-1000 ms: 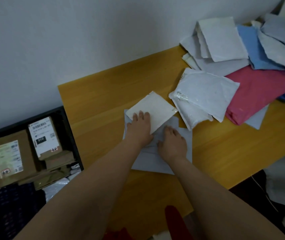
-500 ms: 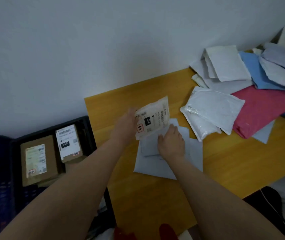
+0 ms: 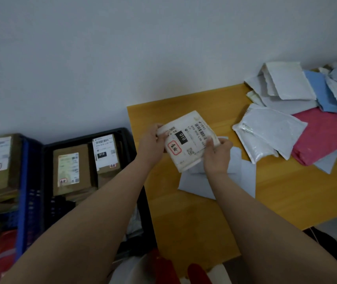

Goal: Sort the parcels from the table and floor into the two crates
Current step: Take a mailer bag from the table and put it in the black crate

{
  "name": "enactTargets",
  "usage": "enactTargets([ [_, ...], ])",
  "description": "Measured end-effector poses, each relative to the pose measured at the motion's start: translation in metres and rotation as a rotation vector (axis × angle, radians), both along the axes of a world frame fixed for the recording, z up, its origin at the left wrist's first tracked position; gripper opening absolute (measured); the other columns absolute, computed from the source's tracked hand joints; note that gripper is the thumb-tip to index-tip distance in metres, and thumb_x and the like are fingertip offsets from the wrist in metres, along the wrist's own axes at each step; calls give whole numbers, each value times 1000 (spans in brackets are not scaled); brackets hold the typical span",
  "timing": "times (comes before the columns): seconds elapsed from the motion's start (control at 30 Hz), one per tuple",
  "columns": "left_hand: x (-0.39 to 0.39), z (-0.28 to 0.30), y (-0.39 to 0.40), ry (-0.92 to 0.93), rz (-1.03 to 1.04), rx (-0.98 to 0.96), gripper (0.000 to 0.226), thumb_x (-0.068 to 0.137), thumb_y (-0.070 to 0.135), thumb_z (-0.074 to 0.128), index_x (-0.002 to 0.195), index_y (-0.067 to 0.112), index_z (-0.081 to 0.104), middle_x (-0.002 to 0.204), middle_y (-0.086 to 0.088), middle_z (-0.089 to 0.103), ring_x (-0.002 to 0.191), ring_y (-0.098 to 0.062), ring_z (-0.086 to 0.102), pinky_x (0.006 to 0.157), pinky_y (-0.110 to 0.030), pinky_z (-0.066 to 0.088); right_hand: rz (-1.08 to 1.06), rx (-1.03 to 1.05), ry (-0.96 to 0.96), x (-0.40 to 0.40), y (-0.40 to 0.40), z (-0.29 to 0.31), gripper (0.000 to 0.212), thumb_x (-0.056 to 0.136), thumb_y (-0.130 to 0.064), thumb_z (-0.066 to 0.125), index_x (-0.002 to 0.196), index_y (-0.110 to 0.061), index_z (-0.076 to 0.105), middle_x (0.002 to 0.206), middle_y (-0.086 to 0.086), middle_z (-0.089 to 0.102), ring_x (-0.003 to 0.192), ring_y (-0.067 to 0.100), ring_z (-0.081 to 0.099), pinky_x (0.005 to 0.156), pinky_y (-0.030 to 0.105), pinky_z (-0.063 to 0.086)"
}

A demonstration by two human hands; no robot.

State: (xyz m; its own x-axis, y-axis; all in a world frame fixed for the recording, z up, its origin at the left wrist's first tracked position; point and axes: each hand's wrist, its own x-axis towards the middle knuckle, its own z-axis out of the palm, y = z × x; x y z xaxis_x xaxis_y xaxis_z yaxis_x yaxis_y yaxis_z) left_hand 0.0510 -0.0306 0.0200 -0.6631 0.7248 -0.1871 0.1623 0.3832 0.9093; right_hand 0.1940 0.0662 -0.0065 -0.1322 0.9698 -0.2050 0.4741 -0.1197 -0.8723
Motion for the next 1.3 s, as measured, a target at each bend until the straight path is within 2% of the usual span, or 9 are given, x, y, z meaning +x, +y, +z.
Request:
enactTargets([
  [0.23,9,1,-12,-182,192,120,15,100,14,50,114,10,47,112,-11,63,96,-21,67,71,-35,61,-43,-93,123,-9,-16,4,65,96,-42,53,145,-9,24,107,6,59,98,24,63,83,36,53],
  [0.33,15,0,-16,-234,194,126,22,99,16,52,119,9,45,115,-12,63,100,-22,67,74,-36,60,65,7,62,-12,-21,6,44,99,-40,48,132,-11,40,83,-7,56,81,12,62,66,27,53],
  [0.43,15,0,-23,-248,185,144,32,98,20,55,126,9,46,113,-6,65,97,-16,67,68,-29,60,35,60,67,-15,-17,11,28,101,-34,46,119,-13,47,79,-6,56,79,15,62,71,46,57],
  [0.63,15,-1,-33,-272,187,202,33,96,21,59,125,12,46,110,-7,68,92,-15,70,66,-25,59,66,108,47,-15,-14,18,15,100,-33,48,107,-19,47,76,-4,57,82,21,66,69,46,57],
  [0.8,9,-7,-59,-226,195,159,31,94,22,62,120,17,46,109,-6,68,91,-14,70,68,-27,59,161,117,-21,-23,-33,4,23,99,-38,49,111,-18,48,69,-5,55,71,18,62,68,46,56],
  [0.9,-10,-16,-97,-155,155,7,32,92,24,64,117,15,47,108,-5,69,92,-15,69,73,-32,60,335,34,-61,-37,-56,-10,36,94,-45,57,117,-19,48,76,-7,58,76,16,63,69,43,55],
  [1.0,-36,-28,-148,-127,180,-156,30,87,16,71,107,7,52,104,-11,68,94,-23,68,78,-39,59,568,-62,-100,-58,-91,-24,47,88,-41,67,124,-20,47,90,-10,60,83,9,62,64,28,51],
  [1.13,-56,-47,-215,-110,276,-297,29,82,9,76,99,7,53,98,-10,68,89,-24,65,76,-34,56,856,-216,-192,-89,-144,-42,60,86,-25,70,137,-18,38,125,4,58,111,22,58,92,44,51],
  [1.3,-51,-82,-276,-98,240,-487,63,80,12,77,131,15,40,91,3,63,82,-11,61,63,-22,46,1112,-166,-460,-103,-196,-70,54,83,-21,71,128,-13,42,124,8,58,109,27,59,84,38,50],
])
